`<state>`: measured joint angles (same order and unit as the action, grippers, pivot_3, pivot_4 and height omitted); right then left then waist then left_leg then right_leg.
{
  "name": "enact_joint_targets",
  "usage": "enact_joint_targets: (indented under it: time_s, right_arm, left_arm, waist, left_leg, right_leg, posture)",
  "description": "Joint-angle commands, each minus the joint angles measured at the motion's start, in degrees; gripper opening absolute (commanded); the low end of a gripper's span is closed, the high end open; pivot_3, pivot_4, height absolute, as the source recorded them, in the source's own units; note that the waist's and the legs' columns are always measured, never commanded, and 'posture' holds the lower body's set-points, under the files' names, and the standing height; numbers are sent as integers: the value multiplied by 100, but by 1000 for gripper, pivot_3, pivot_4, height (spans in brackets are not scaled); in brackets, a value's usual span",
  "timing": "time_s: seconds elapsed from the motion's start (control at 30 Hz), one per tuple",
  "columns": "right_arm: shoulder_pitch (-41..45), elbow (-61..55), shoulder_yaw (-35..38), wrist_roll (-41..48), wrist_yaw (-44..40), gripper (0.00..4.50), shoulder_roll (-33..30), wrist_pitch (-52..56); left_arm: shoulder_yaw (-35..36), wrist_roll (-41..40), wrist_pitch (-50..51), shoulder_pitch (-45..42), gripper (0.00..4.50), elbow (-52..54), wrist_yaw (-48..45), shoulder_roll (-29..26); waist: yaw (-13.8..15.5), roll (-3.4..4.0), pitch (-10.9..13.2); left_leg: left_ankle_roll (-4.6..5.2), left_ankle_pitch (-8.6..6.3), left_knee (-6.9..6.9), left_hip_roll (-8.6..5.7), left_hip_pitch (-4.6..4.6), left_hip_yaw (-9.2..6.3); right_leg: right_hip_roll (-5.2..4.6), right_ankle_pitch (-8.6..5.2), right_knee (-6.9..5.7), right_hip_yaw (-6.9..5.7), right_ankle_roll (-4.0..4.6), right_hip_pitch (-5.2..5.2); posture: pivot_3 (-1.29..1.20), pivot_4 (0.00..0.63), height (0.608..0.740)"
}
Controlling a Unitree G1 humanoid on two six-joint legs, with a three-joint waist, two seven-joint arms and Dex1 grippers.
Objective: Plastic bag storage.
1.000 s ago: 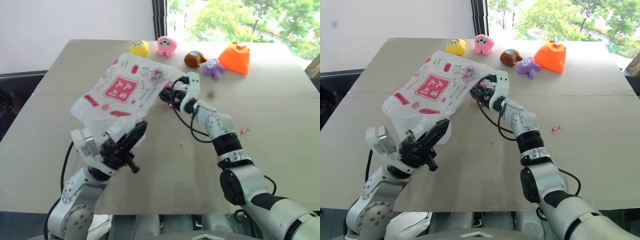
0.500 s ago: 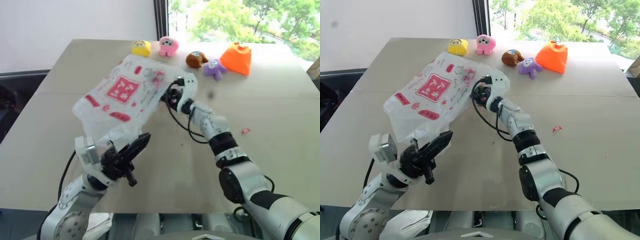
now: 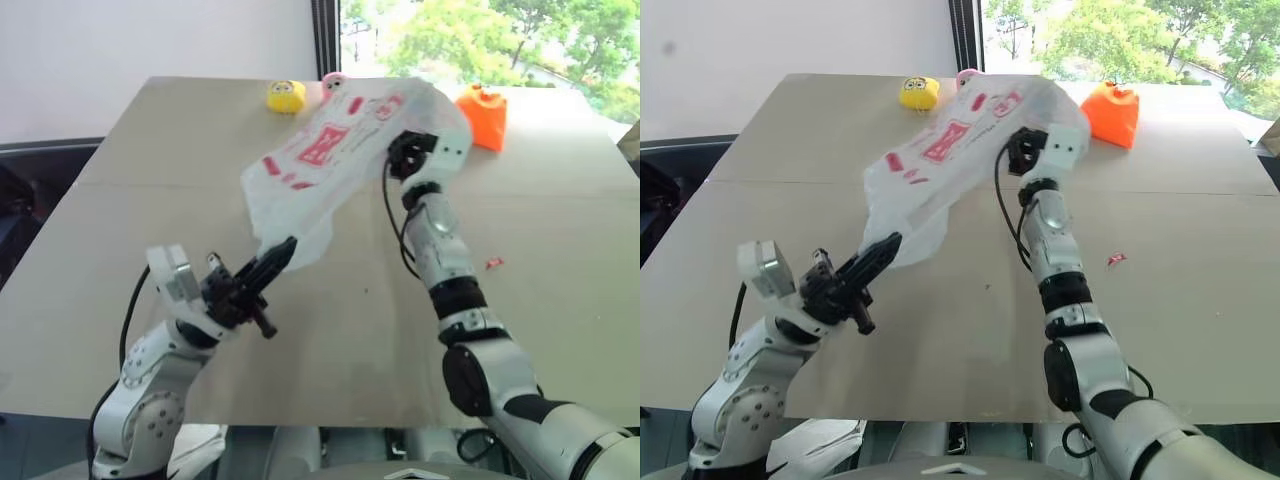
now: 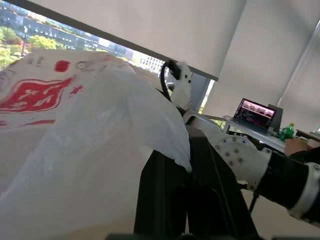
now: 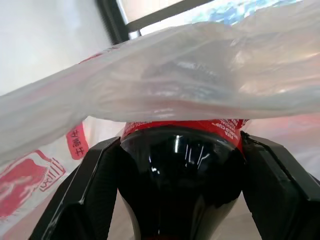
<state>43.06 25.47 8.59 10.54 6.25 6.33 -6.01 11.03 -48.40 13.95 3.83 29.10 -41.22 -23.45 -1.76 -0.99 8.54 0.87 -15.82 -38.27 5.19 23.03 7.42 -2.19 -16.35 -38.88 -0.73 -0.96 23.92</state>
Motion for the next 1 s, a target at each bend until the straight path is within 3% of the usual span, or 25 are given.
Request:
enact_joint_targets:
  time_s: [0.03,0.13,0.27,0.4,0.5,0.53,0.57,0.6,0.67,0.8,0.9,1.0]
  right_arm:
    - [-565,-1752,76,-191,354,3045,-272,627]
    - [-1336,-3067,-275,-434,323,3045,-480,1911]
    - [-1674,-4083,-760,110,-8,3045,-296,3474]
    - [-1168,-3897,-671,1150,-515,3045,158,4606]
    - [-496,-3131,-255,1650,-567,3045,530,4753]
    - [-187,-2714,27,1858,-419,4088,671,4591]
    - [150,-2209,232,1809,-185,4449,690,4053]
    - [378,-1833,309,1676,-6,4449,639,3550]
    - [557,-1450,126,1276,-15,4449,370,2852]
    - [-479,-2554,-1097,1206,-1830,4449,-841,3643]
    - [-1332,-3718,-1514,1750,-2902,4449,-1753,4302]
    - [-2016,-4758,-1413,2526,-3721,4449,-2508,4818]
  left_arm:
    - [55,244,-304,-234,0,-124,-2,82]
    - [30,618,-509,-468,0,-356,148,204]
    - [-154,891,-582,-502,0,-452,154,340]
    - [-330,994,-603,-474,0,-460,97,439]
    - [-447,1090,-661,-476,0,-531,56,514]
    - [-489,1116,-681,-486,0,-564,44,547]
    - [-551,1164,-715,-492,0,-589,28,579]
    - [-586,1198,-742,-496,0,-610,17,606]
    - [-596,1216,-776,-507,0,-629,50,672]
    - [-451,1281,-867,-538,0,-720,226,774]
    - [-399,1315,-893,-565,0,-816,229,784]
    - [-380,1343,-917,-631,0,-947,200,776]
  waist:
    - [-13,1,0]
    - [-45,6,2]
    - [-100,9,2]
    - [-121,10,3]
    - [-74,10,3]
    - [-42,9,3]
    - [-2,8,2]
    - [24,7,1]
    - [55,7,1]
    - [48,5,-3]
    - [89,3,-5]
    - [89,7,0]
  left_leg:
    - [0,0,0,0,-2,-2]
    - [0,0,3,0,-6,0]
    - [-5,2,11,10,-26,8]
    - [-14,8,7,12,-33,8]
    - [-13,8,2,11,-27,0]
    - [-13,8,1,9,-26,0]
    - [-12,8,-1,3,-21,2]
    - [-11,7,-6,-1,-14,6]
    - [-9,6,-6,-6,-12,12]
    - [-9,5,13,-1,-13,10]
    - [-9,5,16,1,-8,-1]
    - [-8,5,2,-3,-1,-6]
  right_leg:
    - [0,0,-1,1,-1,0]
    - [3,0,-3,1,-1,1]
    - [21,0,-10,15,0,1]
    - [28,1,-22,17,1,1]
    - [27,2,-22,11,2,0]
    - [27,2,-19,9,2,-2]
    - [22,2,-15,4,2,-4]
    - [16,2,-7,-8,2,-11]
    - [11,2,-1,-10,2,-14]
    - [16,1,6,-1,2,-10]
    - [15,0,8,11,1,-14]
    - [17,-1,7,14,-4,-9]
  posture:
    - [0,150,740]
    - [0,150,740]
    - [0,150,740]
    - [0,150,740]
    - [0,150,740]
    - [0,150,740]
    - [0,150,740]
    - [0,150,740]
    - [0,150,740]
    - [0,150,740]
    - [0,150,740]
    - [0,150,740]
